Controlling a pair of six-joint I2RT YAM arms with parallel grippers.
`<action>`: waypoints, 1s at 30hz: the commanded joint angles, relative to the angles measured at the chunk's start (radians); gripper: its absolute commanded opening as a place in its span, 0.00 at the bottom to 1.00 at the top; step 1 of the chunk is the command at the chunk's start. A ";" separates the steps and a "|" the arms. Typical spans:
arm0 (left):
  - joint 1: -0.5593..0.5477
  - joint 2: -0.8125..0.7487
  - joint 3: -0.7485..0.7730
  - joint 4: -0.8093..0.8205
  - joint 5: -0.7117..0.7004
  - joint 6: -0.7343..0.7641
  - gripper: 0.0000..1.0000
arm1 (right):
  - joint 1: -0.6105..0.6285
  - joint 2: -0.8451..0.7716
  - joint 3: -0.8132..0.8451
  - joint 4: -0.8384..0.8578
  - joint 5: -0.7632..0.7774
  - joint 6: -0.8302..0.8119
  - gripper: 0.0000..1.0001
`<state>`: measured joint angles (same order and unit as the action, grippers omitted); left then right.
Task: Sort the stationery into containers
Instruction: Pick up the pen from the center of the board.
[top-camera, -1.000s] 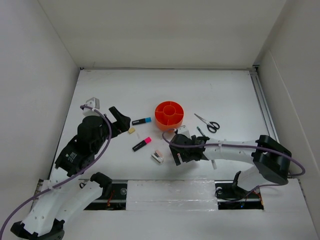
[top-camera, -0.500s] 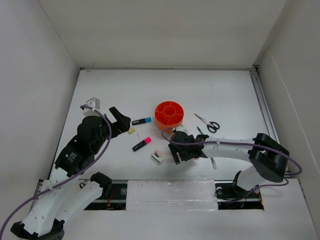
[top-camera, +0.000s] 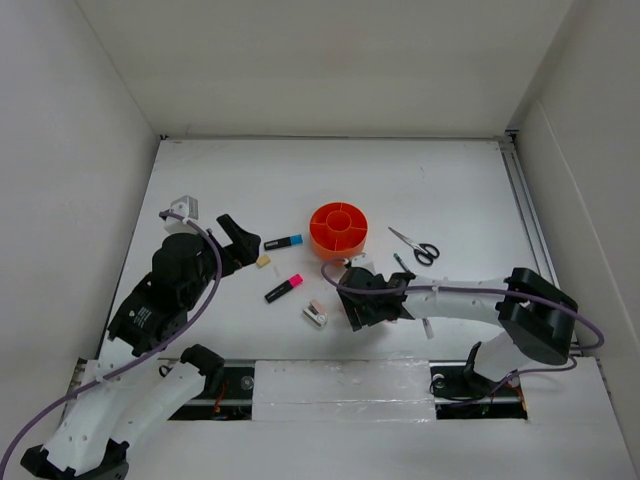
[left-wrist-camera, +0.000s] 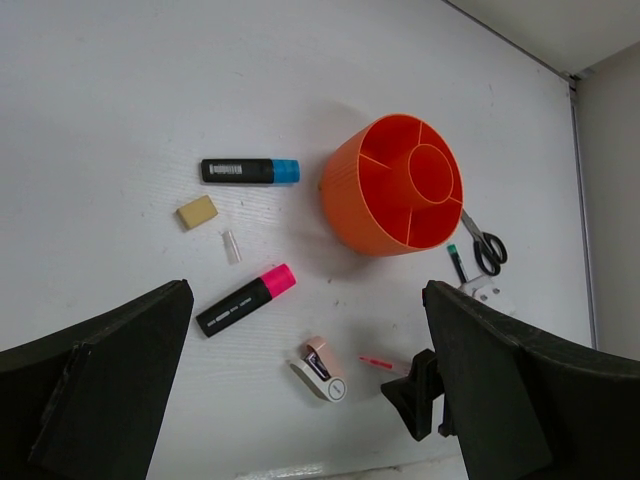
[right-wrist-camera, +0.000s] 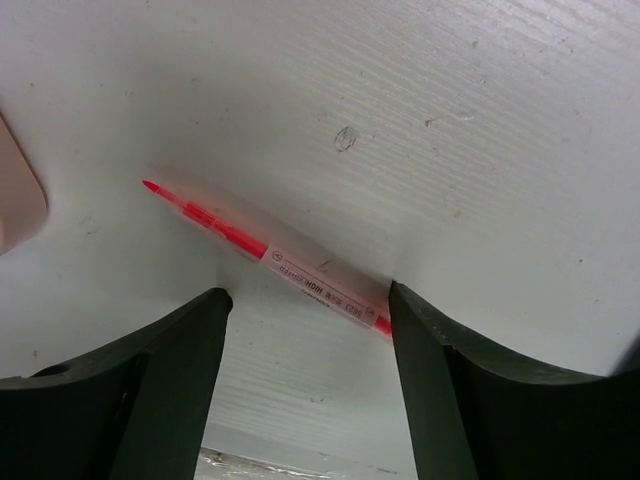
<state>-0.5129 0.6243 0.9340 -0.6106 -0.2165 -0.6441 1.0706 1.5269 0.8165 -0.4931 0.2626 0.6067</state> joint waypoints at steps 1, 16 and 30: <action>0.004 -0.006 0.035 0.026 0.006 0.017 1.00 | 0.038 0.022 0.006 -0.061 -0.031 0.060 0.69; 0.004 -0.024 0.035 0.017 0.016 0.017 1.00 | 0.086 0.088 -0.033 -0.021 -0.092 0.080 0.19; 0.004 -0.034 0.026 0.017 0.006 0.008 1.00 | 0.161 0.138 -0.095 0.004 -0.137 0.169 0.31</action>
<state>-0.5129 0.6025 0.9340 -0.6109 -0.2096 -0.6434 1.1965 1.5715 0.8211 -0.4320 0.2790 0.6960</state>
